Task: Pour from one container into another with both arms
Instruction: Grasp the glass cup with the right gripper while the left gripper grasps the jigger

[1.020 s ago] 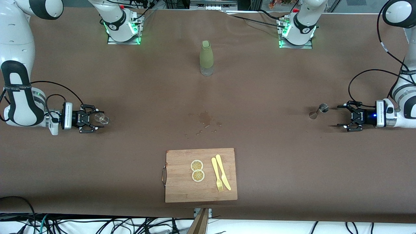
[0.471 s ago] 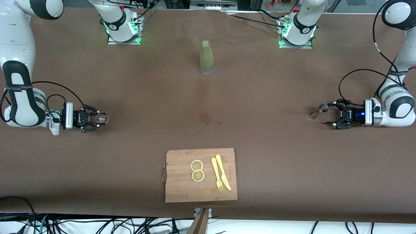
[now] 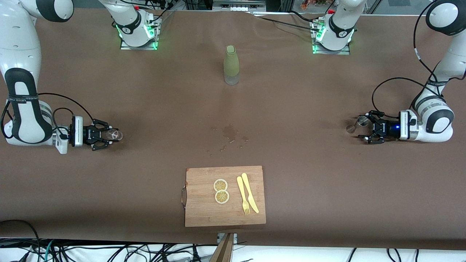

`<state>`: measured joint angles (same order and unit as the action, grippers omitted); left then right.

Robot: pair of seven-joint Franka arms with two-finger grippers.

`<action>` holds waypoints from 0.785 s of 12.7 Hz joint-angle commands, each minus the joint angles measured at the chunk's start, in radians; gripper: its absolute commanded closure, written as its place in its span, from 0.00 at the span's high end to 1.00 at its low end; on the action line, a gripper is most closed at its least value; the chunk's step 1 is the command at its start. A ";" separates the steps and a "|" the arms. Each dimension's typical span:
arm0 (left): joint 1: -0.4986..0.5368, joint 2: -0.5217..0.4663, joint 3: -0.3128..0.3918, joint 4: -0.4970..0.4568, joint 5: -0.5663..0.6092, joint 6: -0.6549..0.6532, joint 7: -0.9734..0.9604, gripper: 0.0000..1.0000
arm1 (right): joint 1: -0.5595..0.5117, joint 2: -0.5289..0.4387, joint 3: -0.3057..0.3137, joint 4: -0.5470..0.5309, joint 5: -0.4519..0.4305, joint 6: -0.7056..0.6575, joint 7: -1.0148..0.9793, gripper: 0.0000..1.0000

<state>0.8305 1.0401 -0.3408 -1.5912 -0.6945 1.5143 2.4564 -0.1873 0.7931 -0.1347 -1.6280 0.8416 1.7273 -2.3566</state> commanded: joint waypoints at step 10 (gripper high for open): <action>-0.047 -0.063 0.010 -0.118 -0.108 0.058 0.113 0.78 | 0.264 -0.170 0.043 0.097 -0.165 0.015 0.593 0.15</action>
<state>0.7945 1.0215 -0.3428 -1.6569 -0.7520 1.5436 2.4887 0.0403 0.6519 -0.0962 -1.5357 0.7013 1.7407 -1.8671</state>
